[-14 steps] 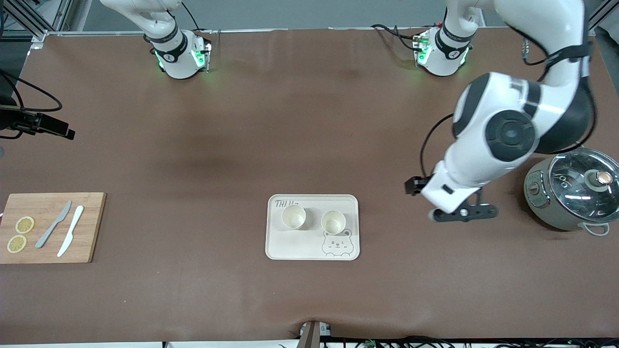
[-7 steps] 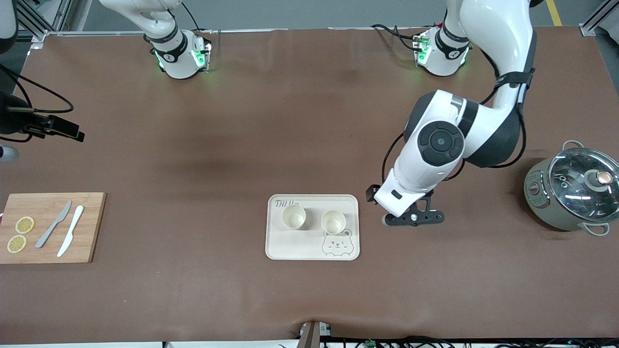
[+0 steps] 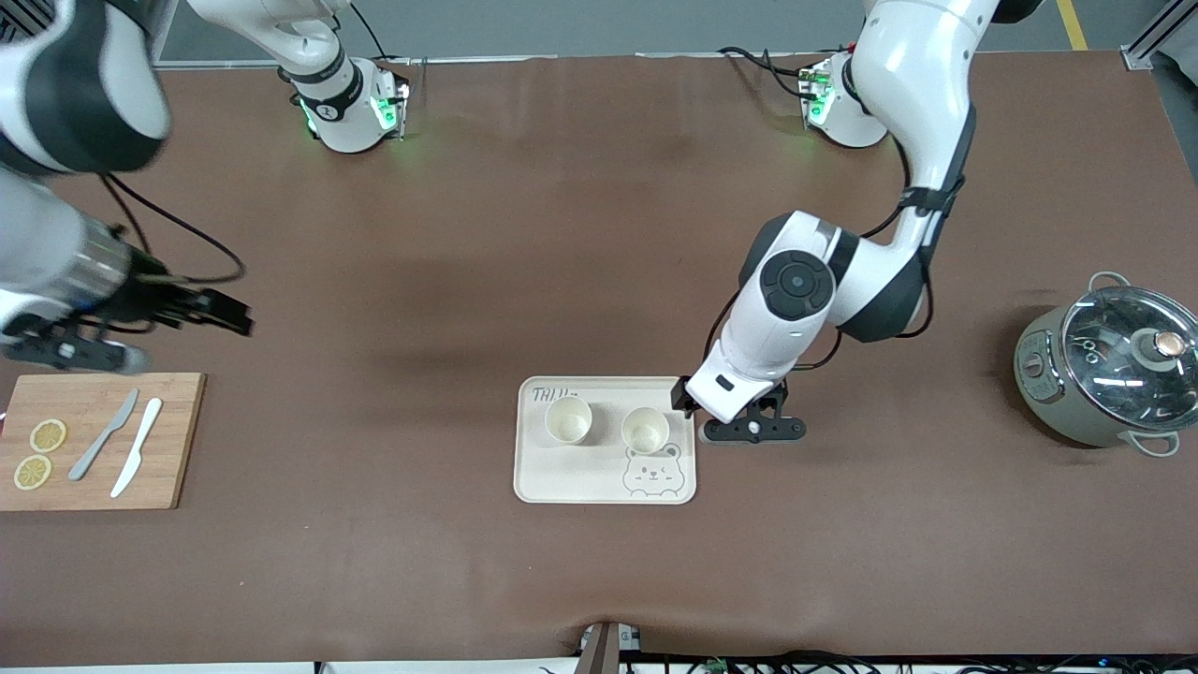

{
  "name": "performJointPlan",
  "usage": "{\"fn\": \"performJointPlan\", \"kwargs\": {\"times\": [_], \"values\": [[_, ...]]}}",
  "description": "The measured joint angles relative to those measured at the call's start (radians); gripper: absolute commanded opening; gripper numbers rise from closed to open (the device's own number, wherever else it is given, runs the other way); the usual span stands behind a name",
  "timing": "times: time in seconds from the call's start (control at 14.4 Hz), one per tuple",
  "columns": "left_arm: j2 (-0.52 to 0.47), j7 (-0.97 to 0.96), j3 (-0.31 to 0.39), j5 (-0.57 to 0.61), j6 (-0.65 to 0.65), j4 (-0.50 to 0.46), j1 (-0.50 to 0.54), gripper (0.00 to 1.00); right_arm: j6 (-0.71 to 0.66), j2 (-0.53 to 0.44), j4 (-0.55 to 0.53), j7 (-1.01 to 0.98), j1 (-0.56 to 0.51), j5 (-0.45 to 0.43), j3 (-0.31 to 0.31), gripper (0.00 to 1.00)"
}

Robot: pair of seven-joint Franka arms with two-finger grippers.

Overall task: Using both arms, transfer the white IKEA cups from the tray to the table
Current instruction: 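Lower the left gripper around one cup while the right gripper reaches the other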

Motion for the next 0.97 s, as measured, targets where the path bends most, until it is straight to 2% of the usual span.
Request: {"fn": "performJointPlan", "kwargs": {"times": [0.14, 0.35, 0.76, 0.97], "values": [[0.003, -0.011, -0.001, 0.000, 0.062, -0.067, -0.007, 1.00, 0.075, 0.057, 0.011, 0.081, 0.049, 0.034, 0.001, 1.00], [0.003, -0.055, -0.002, 0.000, 0.092, -0.098, -0.030, 1.00, 0.204, 0.128, 0.022, 0.175, 0.102, 0.077, 0.001, 1.00], [0.010, -0.085, -0.002, 0.000, 0.127, -0.103, -0.064, 1.00, 0.397, 0.246, 0.026, 0.391, 0.199, 0.081, 0.001, 1.00], [0.047, -0.085, -0.002, 0.000, 0.137, -0.066, -0.069, 1.00, 0.459, 0.299, 0.036, 0.474, 0.245, 0.081, 0.001, 1.00]]}}
